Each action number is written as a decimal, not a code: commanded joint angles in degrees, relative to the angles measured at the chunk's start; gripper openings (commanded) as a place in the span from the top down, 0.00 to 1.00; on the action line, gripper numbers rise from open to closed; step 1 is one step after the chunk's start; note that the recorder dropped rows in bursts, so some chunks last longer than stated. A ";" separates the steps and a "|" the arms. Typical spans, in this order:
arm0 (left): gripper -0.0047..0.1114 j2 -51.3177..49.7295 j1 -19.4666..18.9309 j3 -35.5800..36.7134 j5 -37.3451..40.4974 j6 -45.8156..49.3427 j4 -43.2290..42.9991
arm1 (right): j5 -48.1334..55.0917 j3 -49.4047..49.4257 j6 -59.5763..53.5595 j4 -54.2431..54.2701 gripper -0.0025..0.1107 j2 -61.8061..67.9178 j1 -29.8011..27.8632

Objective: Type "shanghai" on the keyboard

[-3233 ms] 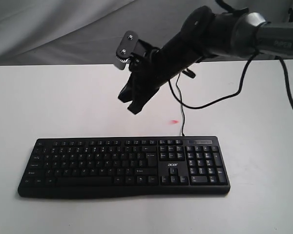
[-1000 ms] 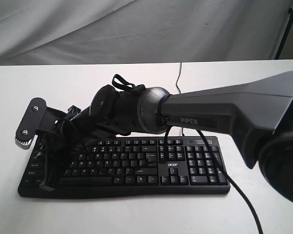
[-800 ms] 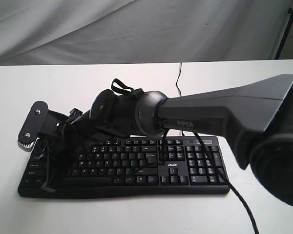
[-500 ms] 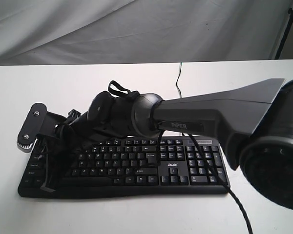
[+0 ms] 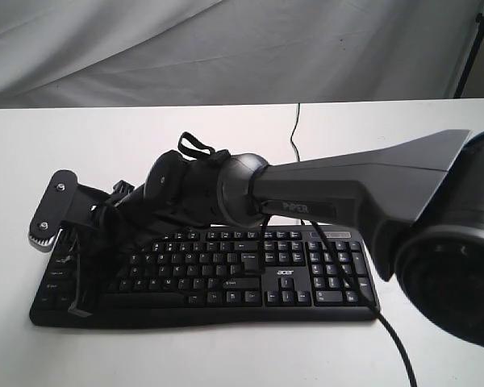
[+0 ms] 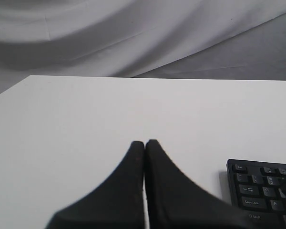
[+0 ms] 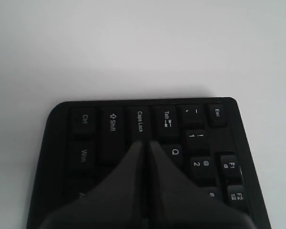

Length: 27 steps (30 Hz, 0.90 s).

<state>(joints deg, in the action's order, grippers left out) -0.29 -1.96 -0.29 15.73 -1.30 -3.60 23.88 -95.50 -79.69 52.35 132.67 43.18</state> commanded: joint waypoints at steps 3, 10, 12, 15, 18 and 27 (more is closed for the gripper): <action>0.95 0.29 0.21 0.29 -0.49 -0.09 0.04 | -0.37 -0.27 0.45 -0.82 0.98 0.89 -0.89; 0.95 0.29 0.21 0.29 -0.49 -0.09 0.04 | -0.40 -0.27 0.45 -1.91 0.98 0.89 -1.11; 0.95 0.29 0.21 0.29 -0.49 -0.09 0.04 | -0.29 -0.27 0.45 -1.91 0.98 1.10 -1.11; 0.95 0.29 0.21 0.29 -0.49 -0.09 0.04 | -0.29 -0.27 0.45 -1.91 0.98 1.50 -1.11; 0.95 0.29 0.21 0.29 -0.49 -0.09 0.04 | -0.44 -0.27 0.45 -1.80 0.98 1.75 -1.11; 0.95 0.29 0.21 0.29 -0.49 -0.09 0.04 | -0.32 -0.27 0.14 -1.69 0.98 1.75 -1.11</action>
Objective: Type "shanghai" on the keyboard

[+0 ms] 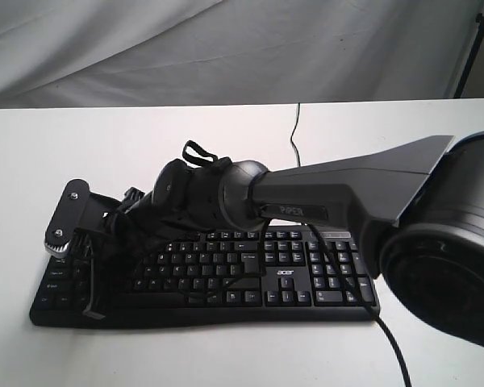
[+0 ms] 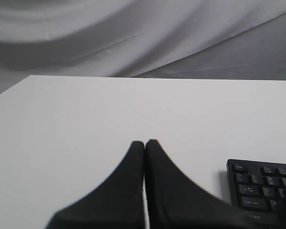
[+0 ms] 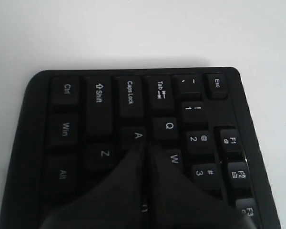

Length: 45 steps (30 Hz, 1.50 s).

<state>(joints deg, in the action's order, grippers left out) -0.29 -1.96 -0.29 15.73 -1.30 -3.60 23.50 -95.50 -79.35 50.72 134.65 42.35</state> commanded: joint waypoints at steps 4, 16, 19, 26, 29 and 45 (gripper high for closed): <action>0.95 0.29 0.21 0.29 -0.49 -0.09 0.04 | 0.33 -0.27 -0.30 -0.06 0.98 -0.23 -0.27; 0.95 0.29 0.21 0.29 -0.49 -0.09 0.04 | 1.20 -0.62 -0.43 -0.06 0.98 -0.23 -0.27; 0.95 0.29 0.21 0.29 -0.49 -0.09 0.04 | 1.30 -0.62 -0.53 0.35 0.98 0.55 -0.27; 0.95 0.29 0.21 0.29 -0.49 -0.09 0.04 | 1.30 -0.62 -0.88 0.77 0.98 0.72 -0.39; 0.95 0.29 0.21 0.29 -0.49 -0.09 0.04 | 1.30 -0.62 -1.11 0.77 0.98 0.41 -0.39; 0.95 0.29 0.21 0.29 -0.49 -0.09 0.04 | 4.73 -0.62 1.88 -2.63 0.98 -5.66 -1.17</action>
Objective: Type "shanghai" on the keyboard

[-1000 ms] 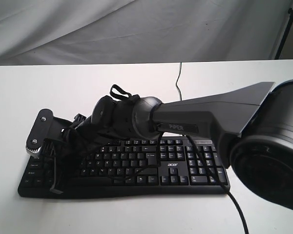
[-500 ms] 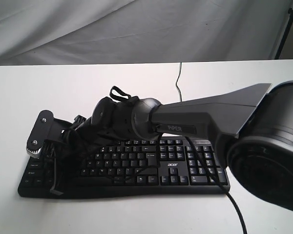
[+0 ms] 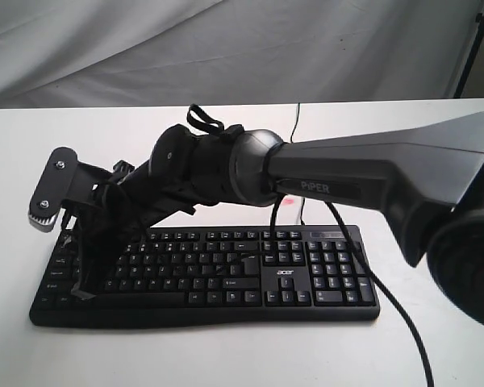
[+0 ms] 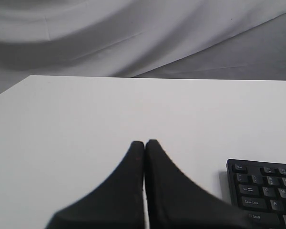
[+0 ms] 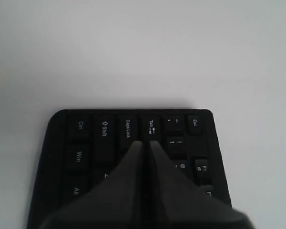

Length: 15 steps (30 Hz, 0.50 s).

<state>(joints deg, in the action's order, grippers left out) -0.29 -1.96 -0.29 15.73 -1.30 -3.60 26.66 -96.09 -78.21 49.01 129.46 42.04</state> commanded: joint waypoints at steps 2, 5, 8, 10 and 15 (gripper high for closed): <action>0.95 0.29 0.21 0.29 -0.49 -0.09 0.04 | 1.92 -0.03 2.54 -3.12 0.98 -0.48 -1.26; 0.95 0.29 0.21 0.29 -0.49 -0.09 0.04 | 3.01 -0.03 6.00 -6.79 0.98 -0.48 -1.91; 0.95 0.29 0.21 0.29 -0.49 -0.09 0.04 | 4.09 -0.03 7.62 -8.56 0.98 -0.48 -2.47; 0.95 0.29 0.21 0.29 -0.49 -0.09 0.04 | 4.66 -0.03 7.62 -8.66 0.98 -0.52 -2.64; 0.95 0.29 0.21 0.29 -0.49 -0.09 0.04 | 5.41 -0.03 8.02 -9.76 0.98 -0.74 -2.74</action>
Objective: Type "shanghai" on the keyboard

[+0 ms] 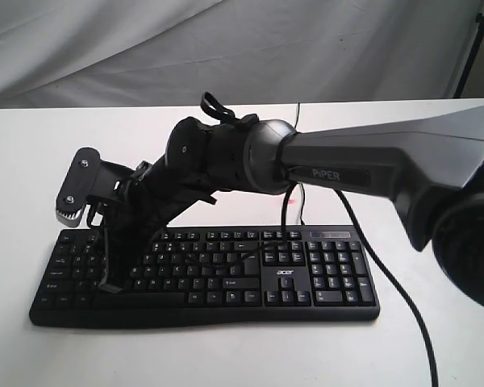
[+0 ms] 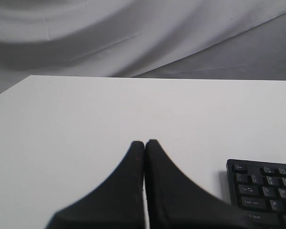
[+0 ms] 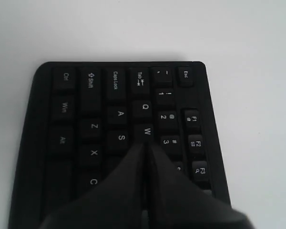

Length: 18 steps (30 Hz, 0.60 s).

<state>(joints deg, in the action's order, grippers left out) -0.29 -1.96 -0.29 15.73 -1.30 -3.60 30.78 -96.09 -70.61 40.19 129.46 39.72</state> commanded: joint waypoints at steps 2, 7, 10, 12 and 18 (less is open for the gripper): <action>0.95 0.29 0.21 0.29 -0.49 -0.09 0.04 | 1.68 0.20 0.56 -1.23 0.98 -1.06 -0.44; 0.95 0.29 0.21 0.29 -0.49 -0.09 0.04 | 0.32 3.63 0.57 -1.76 0.98 -3.98 -0.55; 0.95 0.29 0.21 0.29 -0.49 -0.09 0.04 | -0.21 6.66 0.26 -1.76 0.98 -6.02 -1.28; 0.95 0.29 0.21 0.29 -0.49 -0.09 0.04 | -0.39 8.83 -0.24 -1.76 0.98 -7.12 -2.13; 0.95 0.29 0.21 0.29 -0.49 -0.09 0.04 | -2.49 12.42 -2.91 -0.34 0.98 -7.28 -3.64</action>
<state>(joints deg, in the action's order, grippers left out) -0.29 -1.96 -0.29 15.73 -1.30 -3.60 29.43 -84.67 -71.52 38.65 122.78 36.68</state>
